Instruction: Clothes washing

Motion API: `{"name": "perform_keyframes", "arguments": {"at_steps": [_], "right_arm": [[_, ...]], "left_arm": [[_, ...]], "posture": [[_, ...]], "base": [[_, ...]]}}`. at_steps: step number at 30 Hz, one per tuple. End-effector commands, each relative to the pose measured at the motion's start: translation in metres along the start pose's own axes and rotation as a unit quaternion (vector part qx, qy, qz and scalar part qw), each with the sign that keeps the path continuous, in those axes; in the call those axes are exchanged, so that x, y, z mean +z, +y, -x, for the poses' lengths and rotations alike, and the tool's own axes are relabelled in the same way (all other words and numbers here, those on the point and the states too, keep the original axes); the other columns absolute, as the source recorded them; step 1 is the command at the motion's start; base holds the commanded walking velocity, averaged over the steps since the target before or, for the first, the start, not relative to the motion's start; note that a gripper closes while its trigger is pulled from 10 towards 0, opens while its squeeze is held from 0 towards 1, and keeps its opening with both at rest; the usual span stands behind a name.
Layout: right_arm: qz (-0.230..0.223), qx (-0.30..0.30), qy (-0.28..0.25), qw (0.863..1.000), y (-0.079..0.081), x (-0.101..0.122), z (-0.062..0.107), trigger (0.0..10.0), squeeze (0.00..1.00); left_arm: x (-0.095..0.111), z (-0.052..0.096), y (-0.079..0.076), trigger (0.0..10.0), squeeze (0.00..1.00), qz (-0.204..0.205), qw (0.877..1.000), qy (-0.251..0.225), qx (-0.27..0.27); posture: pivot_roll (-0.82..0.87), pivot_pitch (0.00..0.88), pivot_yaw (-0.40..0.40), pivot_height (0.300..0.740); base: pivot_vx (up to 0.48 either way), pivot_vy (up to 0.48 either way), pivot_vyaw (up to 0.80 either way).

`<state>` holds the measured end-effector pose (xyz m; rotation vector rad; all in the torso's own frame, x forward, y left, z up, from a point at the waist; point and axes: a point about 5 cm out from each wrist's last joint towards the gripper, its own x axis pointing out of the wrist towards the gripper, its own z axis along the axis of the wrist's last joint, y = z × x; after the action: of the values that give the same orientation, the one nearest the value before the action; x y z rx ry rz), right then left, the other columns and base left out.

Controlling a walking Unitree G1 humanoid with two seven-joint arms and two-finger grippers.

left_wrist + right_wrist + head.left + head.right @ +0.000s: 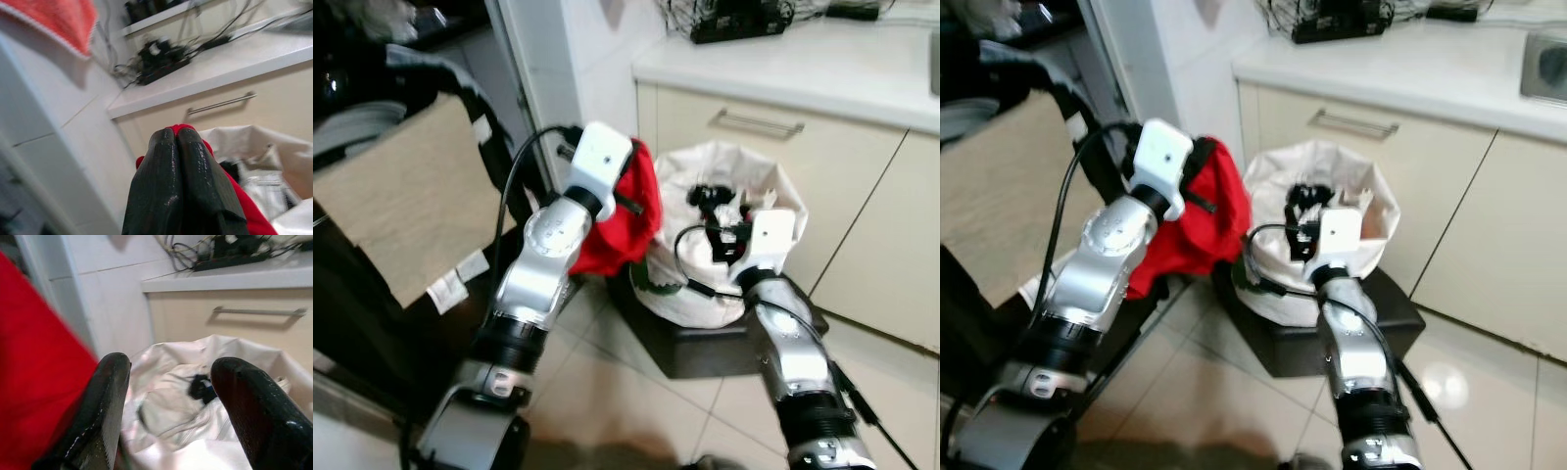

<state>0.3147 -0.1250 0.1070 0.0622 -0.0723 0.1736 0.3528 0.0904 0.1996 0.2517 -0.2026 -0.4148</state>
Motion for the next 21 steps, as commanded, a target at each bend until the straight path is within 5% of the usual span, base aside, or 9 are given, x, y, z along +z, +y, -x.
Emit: {"name": "perform_keyframes", "arguments": {"at_steps": [1, 3, 8, 21], "right_arm": [[0.004, 0.003, -0.005, 1.000, -0.002, 0.003, -0.003, 10.0, 0.07], [0.011, 0.009, 0.000, 1.000, -0.001, 0.002, -0.003, 10.0, 0.20], [0.012, 0.008, 0.005, 1.000, -0.003, 0.001, -0.005, 10.0, 0.19], [0.011, 0.013, 0.007, 1.000, -0.003, 0.000, -0.009, 10.0, 0.18]], "left_arm": [[0.002, -0.002, 0.000, 10.0, 0.00, 0.007, 1.000, 0.000, 0.005], [-0.002, -0.001, 0.000, 10.0, 0.00, 0.014, 1.000, 0.008, 0.010], [-0.009, 0.001, 0.003, 10.0, 0.00, 0.009, 0.999, 0.020, 0.041], [-0.022, 0.010, 0.000, 10.0, 0.00, -0.006, 0.998, 0.041, 0.047]], "posture": [[-0.14, 0.000, 0.118, 0.740], [-0.14, 0.000, 0.109, 0.740], [-0.13, 0.000, 0.100, 0.740], [-0.11, 0.000, 0.085, 0.740]], "base": [[0.000, -0.420, 0.00], [0.270, -0.392, 0.00], [0.350, -0.320, 0.00], [0.000, 0.000, 0.00]]}}
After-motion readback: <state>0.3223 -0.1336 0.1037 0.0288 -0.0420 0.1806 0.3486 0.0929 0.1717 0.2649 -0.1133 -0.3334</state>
